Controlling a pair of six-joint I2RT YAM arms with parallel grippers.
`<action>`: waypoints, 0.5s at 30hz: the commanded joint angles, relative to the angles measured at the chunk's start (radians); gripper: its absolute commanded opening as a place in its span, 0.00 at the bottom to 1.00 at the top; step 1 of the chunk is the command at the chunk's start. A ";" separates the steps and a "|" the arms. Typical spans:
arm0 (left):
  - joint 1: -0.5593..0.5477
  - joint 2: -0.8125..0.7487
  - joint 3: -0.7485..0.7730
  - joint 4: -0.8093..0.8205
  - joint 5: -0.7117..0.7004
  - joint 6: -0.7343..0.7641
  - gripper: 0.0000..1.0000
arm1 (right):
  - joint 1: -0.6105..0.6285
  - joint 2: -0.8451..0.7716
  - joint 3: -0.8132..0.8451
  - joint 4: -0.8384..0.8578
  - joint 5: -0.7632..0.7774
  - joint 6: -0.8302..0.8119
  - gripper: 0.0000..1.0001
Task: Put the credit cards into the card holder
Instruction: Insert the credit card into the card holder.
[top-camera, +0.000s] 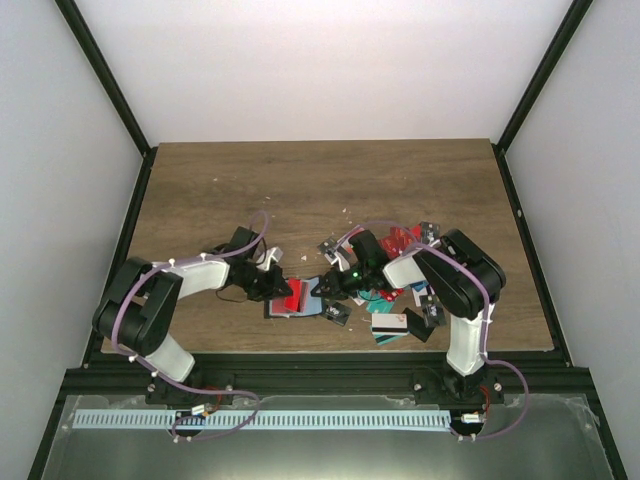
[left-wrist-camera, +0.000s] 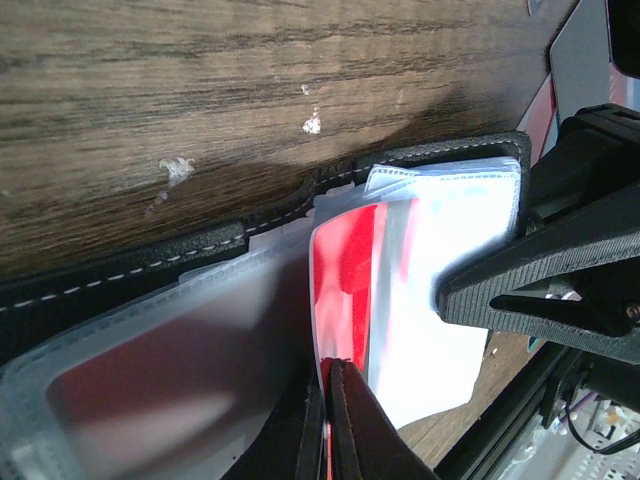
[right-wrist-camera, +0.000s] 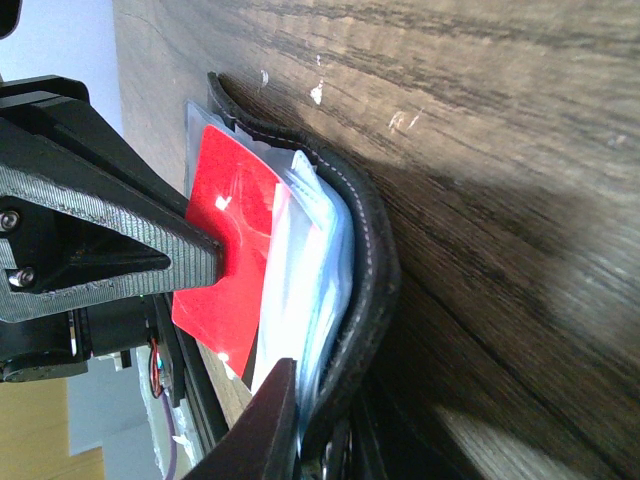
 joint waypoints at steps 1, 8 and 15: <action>-0.018 0.035 -0.012 0.005 -0.156 0.030 0.04 | 0.006 0.063 0.011 -0.064 0.064 -0.024 0.01; -0.049 -0.001 -0.095 0.166 -0.152 -0.157 0.04 | 0.006 0.067 0.009 -0.058 0.068 -0.010 0.01; -0.062 -0.038 -0.249 0.392 -0.098 -0.365 0.04 | 0.006 0.068 -0.002 -0.033 0.069 0.014 0.01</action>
